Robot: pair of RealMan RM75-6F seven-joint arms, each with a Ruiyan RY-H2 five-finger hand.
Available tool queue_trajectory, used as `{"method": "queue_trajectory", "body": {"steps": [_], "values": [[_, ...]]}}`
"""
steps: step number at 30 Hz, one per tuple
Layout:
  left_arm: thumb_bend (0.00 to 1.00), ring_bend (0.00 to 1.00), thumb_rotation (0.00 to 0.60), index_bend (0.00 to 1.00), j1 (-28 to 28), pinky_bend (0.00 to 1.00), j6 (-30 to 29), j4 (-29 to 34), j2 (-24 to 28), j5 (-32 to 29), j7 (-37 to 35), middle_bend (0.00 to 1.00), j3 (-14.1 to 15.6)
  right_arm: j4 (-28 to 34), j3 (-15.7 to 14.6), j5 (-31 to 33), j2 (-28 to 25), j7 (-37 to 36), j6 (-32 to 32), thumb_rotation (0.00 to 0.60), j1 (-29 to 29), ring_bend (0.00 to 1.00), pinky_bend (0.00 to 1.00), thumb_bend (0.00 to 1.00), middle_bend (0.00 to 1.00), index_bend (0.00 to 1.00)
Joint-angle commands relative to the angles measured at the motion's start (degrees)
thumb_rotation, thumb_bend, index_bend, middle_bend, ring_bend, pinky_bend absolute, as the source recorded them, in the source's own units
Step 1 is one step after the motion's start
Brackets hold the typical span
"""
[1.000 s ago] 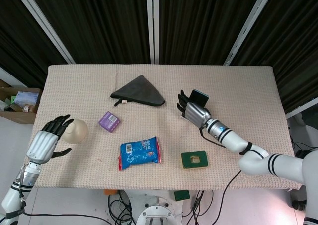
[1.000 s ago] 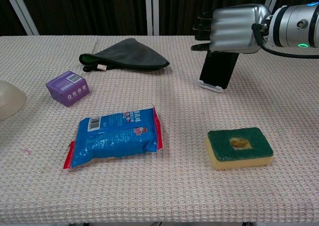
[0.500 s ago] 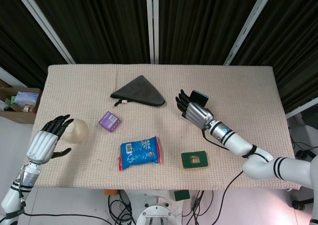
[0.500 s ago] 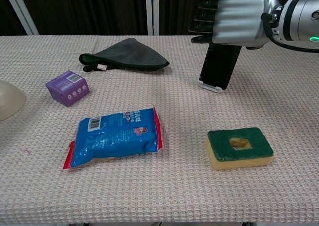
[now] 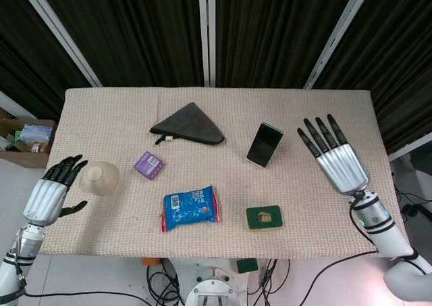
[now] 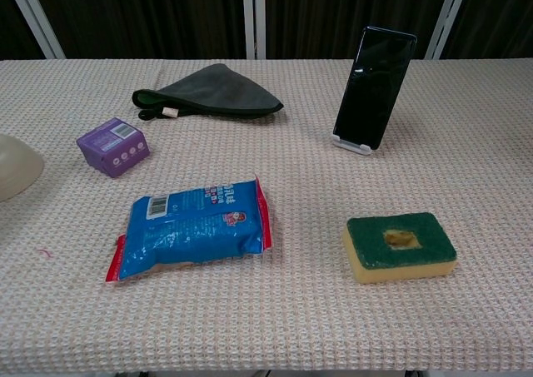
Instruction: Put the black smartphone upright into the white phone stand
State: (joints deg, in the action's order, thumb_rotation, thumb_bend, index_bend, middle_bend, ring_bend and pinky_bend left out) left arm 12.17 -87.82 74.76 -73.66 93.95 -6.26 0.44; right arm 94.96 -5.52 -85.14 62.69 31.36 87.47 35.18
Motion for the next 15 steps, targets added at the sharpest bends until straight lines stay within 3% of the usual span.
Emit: {"method": "queue_trajectory", "body": {"steps": [1, 3, 9, 15], "values": [[0.0, 0.09, 0.6, 0.12, -0.9, 0.23, -0.7, 0.6, 0.7, -0.2, 0.5, 0.07, 0.4, -13.6, -1.4, 3.6, 1.9, -43.6, 12.9, 0.6, -20.8, 0.0, 0.0, 0.32, 0.0, 0.0], [0.0, 0.09, 0.6, 0.12, -1.7, 0.23, -1.1, 0.9, 1.2, -0.2, 0.8, 0.07, 0.8, -17.9, -2.1, 5.4, 3.4, -47.9, 11.4, 0.591, -23.6, 0.0, 0.0, 0.33, 0.0, 0.0], [0.0, 0.08, 0.6, 0.12, -4.6, 0.23, -3.0, 1.7, 2.7, 0.3, 1.1, 0.07, 2.8, -31.2, -4.8, 8.3, 10.4, -49.9, 5.6, 0.53, -31.8, 0.0, 0.0, 0.35, 0.0, 0.0], [0.0, 0.08, 0.6, 0.12, -6.8, 0.22, -4.7, 1.5, 3.2, 1.8, 3.4, 0.07, 4.4, -40.0, -4.1, 7.4, 14.9, -52.2, 4.9, 0.53, -36.2, 0.0, 0.0, 0.36, 0.0, 0.0]]}}
